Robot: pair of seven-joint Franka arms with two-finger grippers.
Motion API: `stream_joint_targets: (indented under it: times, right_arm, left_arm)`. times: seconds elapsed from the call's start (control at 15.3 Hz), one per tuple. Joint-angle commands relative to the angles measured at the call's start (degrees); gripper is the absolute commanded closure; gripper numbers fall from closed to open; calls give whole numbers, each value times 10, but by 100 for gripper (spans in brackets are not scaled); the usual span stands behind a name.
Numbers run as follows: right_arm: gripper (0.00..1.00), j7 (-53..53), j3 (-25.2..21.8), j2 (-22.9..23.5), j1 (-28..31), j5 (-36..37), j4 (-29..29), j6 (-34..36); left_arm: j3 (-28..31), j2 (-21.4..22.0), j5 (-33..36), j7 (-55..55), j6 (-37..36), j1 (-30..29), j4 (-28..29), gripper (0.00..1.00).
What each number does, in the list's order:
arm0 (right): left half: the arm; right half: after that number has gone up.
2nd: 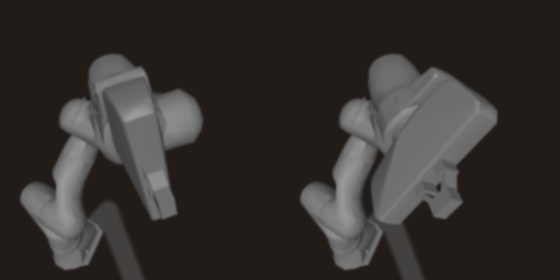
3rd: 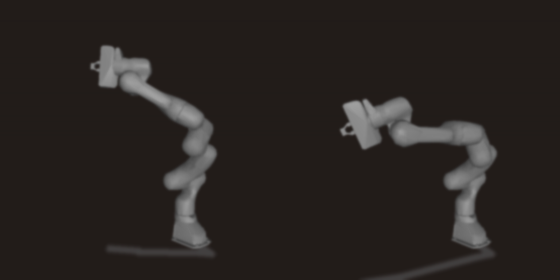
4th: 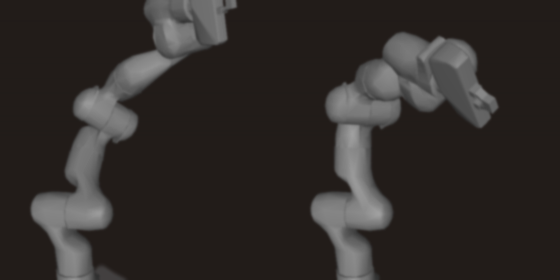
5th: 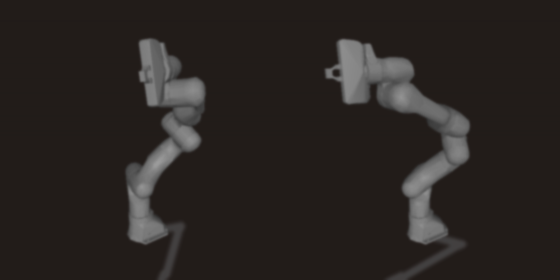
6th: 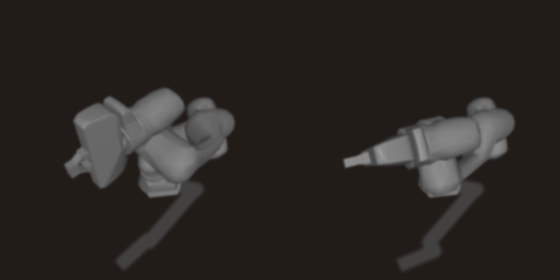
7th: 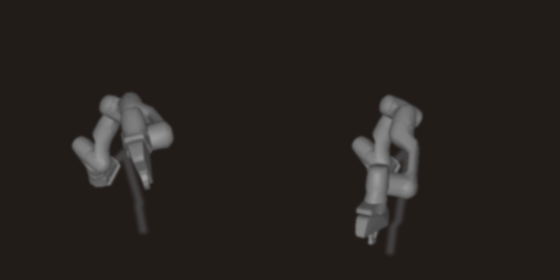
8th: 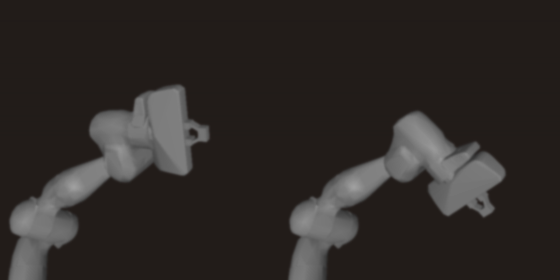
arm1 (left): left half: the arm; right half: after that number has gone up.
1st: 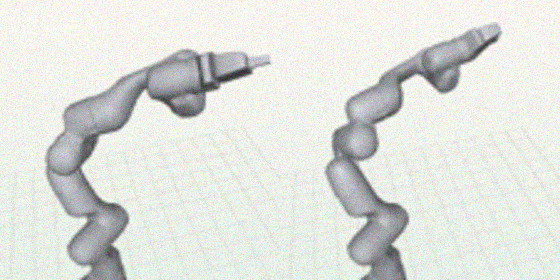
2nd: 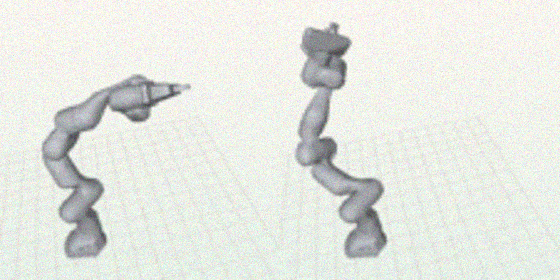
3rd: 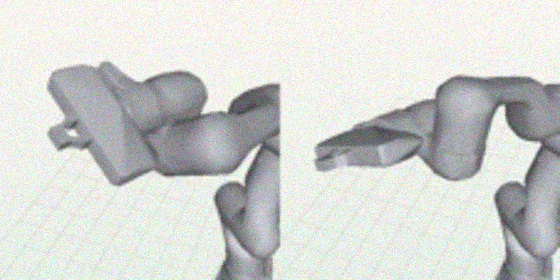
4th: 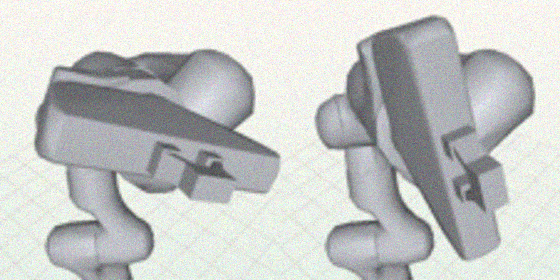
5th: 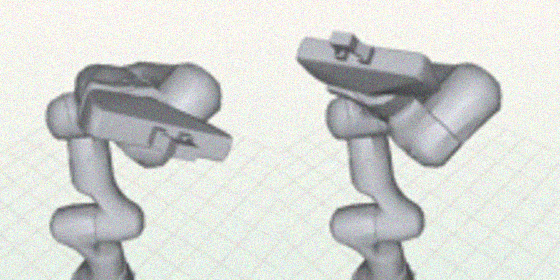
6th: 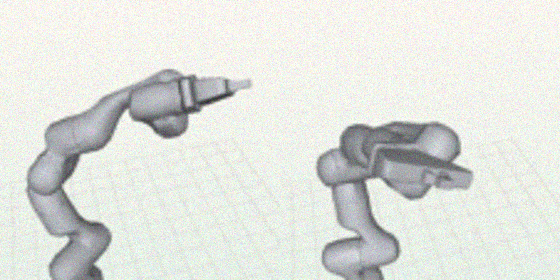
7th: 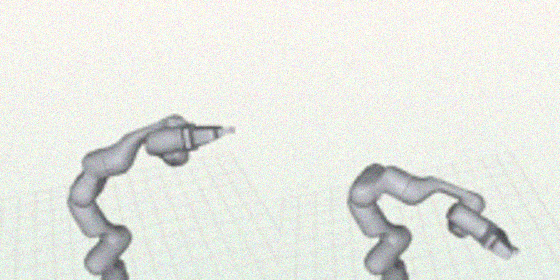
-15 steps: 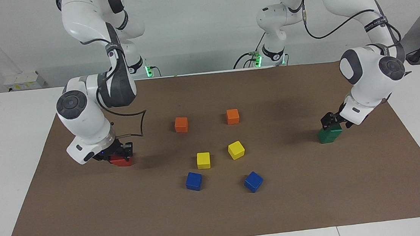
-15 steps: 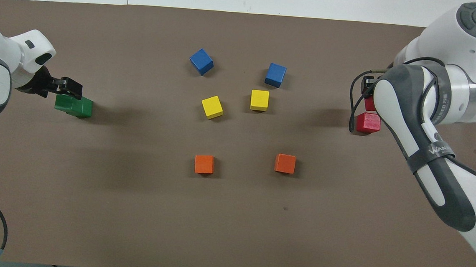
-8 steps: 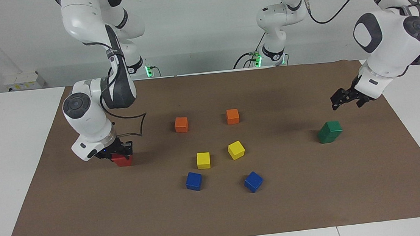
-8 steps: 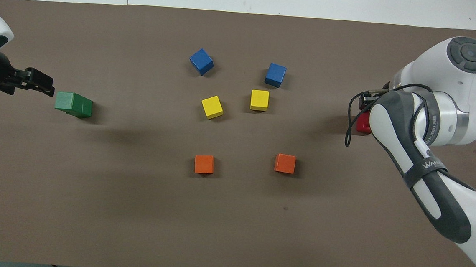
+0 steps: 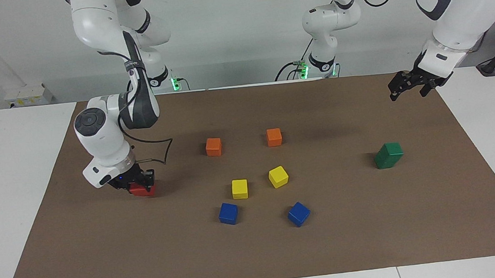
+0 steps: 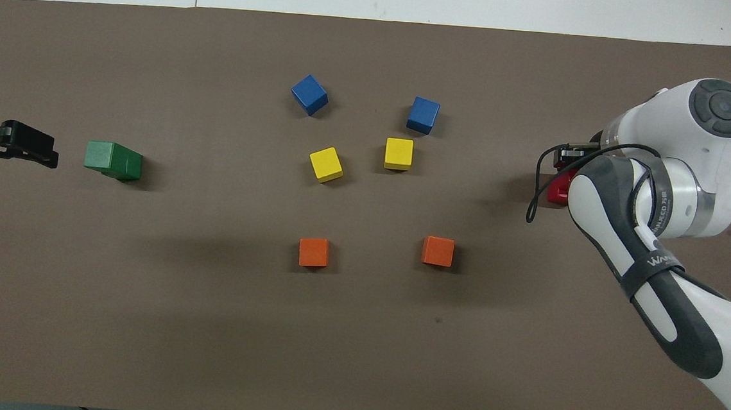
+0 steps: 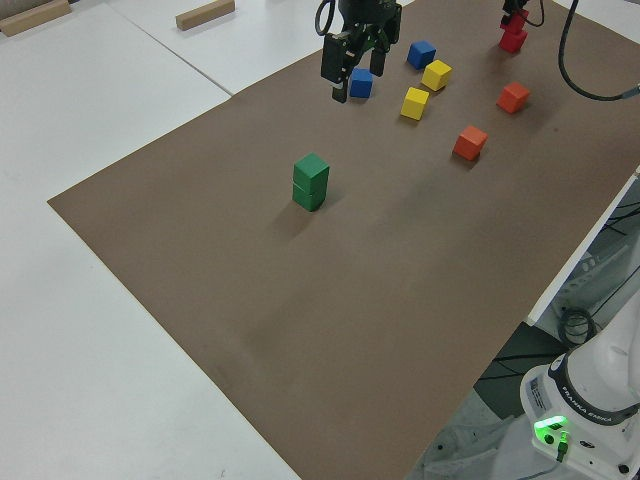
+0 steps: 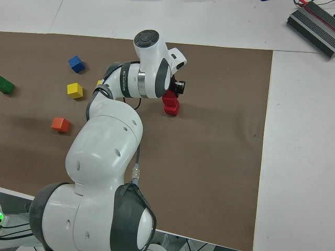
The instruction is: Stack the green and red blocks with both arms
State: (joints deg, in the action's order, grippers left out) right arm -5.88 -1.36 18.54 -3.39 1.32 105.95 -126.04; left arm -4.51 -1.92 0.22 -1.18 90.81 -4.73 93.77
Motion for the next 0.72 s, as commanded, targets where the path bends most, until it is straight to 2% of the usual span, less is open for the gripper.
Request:
stream_joint_targets:
  times: [0.0, 0.33, 0.39, 0.46, 0.59, 0.65]
  right_arm:
    - [100, -23, 6, -18, 7, -2, 17, 5]
    - [100, -29, 6, -28, 9, -3, 46, -5]
    - [97, -41, 7, -30, 9, -3, 54, -7]
    - [69, -46, 7, -32, 10, -3, 56, -9]
    - [7, -51, 7, -33, 9, -4, 56, -9]
    - [0, -52, 7, -33, 9, -3, 55, -10]
  left_arm:
    - [6, 1, -8, 13, 5, 9, 7, 0]
    - [7, 11, -8, 36, -4, 25, 19, 0]
    - [7, 11, -8, 35, -3, 25, 19, 0]
    - [9, 11, -8, 35, -1, 24, 19, 0]
    - [9, 11, -8, 34, 1, 17, 21, 0]
    - [9, 11, -8, 34, -1, 17, 21, 0]
